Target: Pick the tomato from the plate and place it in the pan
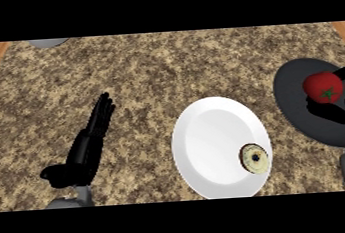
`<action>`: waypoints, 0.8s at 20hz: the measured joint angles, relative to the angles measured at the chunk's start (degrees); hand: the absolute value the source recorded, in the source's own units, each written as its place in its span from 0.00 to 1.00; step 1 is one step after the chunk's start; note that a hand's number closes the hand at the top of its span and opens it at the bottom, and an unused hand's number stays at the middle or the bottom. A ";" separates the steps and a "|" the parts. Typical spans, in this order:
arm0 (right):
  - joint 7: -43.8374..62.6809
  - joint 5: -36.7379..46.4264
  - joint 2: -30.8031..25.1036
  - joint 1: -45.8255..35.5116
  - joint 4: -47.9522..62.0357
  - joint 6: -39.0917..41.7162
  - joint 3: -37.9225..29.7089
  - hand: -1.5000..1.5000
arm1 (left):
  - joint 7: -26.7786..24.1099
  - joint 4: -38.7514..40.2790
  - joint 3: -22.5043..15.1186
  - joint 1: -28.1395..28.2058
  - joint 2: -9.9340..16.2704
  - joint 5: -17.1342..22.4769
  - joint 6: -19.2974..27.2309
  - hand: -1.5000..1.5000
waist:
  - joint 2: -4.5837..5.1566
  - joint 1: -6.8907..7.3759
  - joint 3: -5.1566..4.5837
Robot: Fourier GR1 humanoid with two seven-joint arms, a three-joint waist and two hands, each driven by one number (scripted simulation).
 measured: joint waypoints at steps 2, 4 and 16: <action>-3.85 -2.70 -0.43 -2.36 5.55 -3.62 -2.68 1.00 | 0.39 -0.41 -0.47 0.16 -0.46 -0.36 0.34 0.50 | 0.00 0.12 0.00; -8.31 -5.80 -1.78 -5.08 11.87 -6.38 -5.51 1.00 | -0.33 0.18 0.09 0.15 -0.13 0.04 -0.27 0.50 | 0.03 0.22 0.01; -19.16 -13.31 -11.98 -20.04 47.42 0.66 -10.83 0.00 | 0.31 -0.30 -0.17 -0.43 -0.27 -0.03 -1.17 0.50 | 0.57 1.79 0.01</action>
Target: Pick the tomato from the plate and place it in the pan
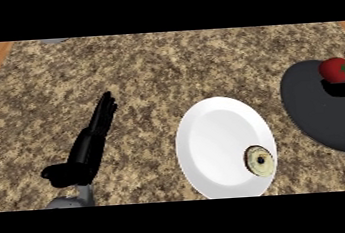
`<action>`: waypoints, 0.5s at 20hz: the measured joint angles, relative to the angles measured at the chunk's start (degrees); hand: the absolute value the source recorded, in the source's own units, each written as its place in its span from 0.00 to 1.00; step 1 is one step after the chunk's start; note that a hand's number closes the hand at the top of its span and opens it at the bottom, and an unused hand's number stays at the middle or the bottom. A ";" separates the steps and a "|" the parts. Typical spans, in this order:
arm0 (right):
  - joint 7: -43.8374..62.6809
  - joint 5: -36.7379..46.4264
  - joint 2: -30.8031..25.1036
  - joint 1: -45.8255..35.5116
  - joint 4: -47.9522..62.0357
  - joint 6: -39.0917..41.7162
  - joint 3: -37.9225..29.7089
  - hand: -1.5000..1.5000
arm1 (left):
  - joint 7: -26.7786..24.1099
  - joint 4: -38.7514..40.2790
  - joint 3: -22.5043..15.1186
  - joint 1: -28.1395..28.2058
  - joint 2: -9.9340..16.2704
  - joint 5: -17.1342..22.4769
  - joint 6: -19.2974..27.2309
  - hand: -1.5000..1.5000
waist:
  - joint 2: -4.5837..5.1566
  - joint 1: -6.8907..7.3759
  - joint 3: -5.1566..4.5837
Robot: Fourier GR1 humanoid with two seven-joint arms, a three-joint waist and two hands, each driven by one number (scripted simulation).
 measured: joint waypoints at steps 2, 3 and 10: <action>-0.27 -0.67 -0.06 -2.07 4.00 4.68 0.71 0.00 | 0.43 0.39 -0.04 -0.87 -0.08 0.05 -0.17 0.50 | 0.08 0.16 0.03; -1.28 -1.46 0.14 -2.83 6.09 6.34 0.54 0.00 | 0.38 0.49 0.17 -1.01 0.13 0.25 -0.46 0.50 | 0.10 0.23 0.05; -11.97 -6.35 -0.59 -9.02 18.00 8.04 -3.99 0.00 | -1.28 0.94 -0.48 0.05 -0.81 -0.45 0.05 0.50 | 0.06 0.15 0.14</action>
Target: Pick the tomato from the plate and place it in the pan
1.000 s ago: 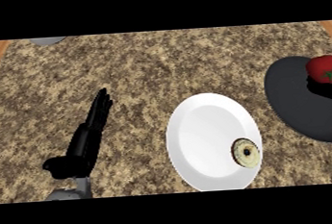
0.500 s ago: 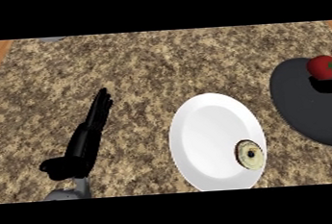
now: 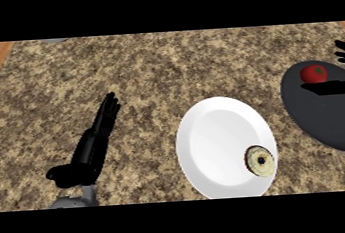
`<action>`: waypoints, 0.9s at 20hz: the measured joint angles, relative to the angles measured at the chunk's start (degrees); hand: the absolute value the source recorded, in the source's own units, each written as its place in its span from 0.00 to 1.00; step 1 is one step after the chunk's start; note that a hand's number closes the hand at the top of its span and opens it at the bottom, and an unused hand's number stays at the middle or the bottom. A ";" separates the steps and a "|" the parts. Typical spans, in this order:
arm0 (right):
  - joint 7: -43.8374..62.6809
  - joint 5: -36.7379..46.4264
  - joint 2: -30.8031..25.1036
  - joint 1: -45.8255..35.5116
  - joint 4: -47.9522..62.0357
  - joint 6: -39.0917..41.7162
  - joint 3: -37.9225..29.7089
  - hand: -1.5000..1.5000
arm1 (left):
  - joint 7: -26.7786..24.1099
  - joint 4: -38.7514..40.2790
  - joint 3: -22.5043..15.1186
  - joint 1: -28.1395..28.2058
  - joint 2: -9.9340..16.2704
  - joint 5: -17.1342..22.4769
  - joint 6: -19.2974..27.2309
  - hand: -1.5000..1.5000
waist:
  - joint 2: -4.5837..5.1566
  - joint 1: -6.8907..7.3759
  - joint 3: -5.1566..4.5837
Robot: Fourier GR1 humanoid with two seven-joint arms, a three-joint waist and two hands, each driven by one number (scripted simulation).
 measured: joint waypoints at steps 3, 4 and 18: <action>-5.15 -3.94 0.40 -0.98 0.75 -1.24 -3.67 0.00 | 0.18 -0.47 -0.03 0.31 -0.05 -0.10 0.24 0.50 | -0.09 -0.28 -0.01; -6.75 -5.33 0.35 -1.10 0.97 -1.03 -4.84 0.00 | 0.29 -0.69 -0.05 0.52 -0.06 -0.16 0.31 0.50 | -0.15 -0.43 -0.02; -15.87 -21.85 -7.18 8.50 0.51 25.88 -14.18 0.00 | 0.20 0.23 2.74 0.74 1.25 0.89 -0.49 0.50 | -0.97 -2.71 -0.22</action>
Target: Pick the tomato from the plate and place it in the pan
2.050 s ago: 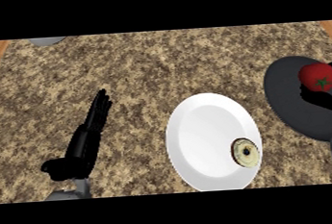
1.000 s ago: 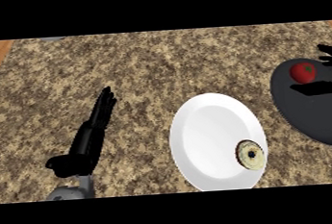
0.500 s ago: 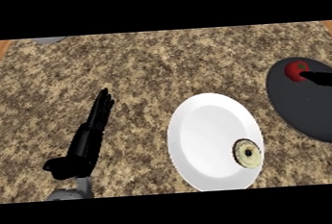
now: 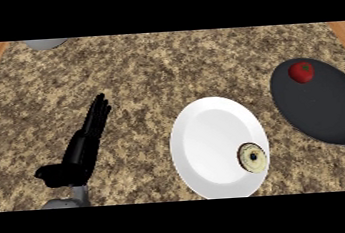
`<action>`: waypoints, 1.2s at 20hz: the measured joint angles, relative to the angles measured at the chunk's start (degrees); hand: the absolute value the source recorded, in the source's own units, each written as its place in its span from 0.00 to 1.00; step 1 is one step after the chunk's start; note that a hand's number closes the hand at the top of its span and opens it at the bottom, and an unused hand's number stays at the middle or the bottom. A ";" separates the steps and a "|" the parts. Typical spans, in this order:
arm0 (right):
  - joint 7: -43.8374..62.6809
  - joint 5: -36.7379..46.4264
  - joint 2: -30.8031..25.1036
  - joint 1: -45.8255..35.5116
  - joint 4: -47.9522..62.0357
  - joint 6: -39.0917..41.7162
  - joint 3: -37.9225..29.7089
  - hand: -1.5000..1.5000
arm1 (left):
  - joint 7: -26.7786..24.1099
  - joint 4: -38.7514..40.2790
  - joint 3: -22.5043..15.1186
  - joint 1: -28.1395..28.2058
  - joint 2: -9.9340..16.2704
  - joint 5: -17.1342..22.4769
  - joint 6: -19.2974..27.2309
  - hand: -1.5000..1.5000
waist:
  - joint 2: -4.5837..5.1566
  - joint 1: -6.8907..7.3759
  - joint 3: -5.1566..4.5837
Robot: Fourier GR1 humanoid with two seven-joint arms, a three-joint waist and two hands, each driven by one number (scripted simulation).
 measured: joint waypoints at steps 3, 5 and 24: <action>-3.30 -1.78 -0.67 5.09 -2.12 6.18 0.18 0.00 | -0.13 0.29 0.16 -0.24 -0.08 -0.13 -0.01 0.50 | -0.01 -0.15 0.00; -3.81 -3.20 -0.62 8.05 -4.87 9.02 0.47 0.00 | -0.40 0.32 -1.03 0.23 -1.08 -1.24 0.96 0.50 | -0.04 -0.18 -0.01; -3.72 -9.85 3.25 29.40 -27.69 12.03 3.36 0.00 | 0.41 -0.06 -0.40 -0.39 -1.76 -1.48 -0.05 0.50 | 0.09 0.17 0.00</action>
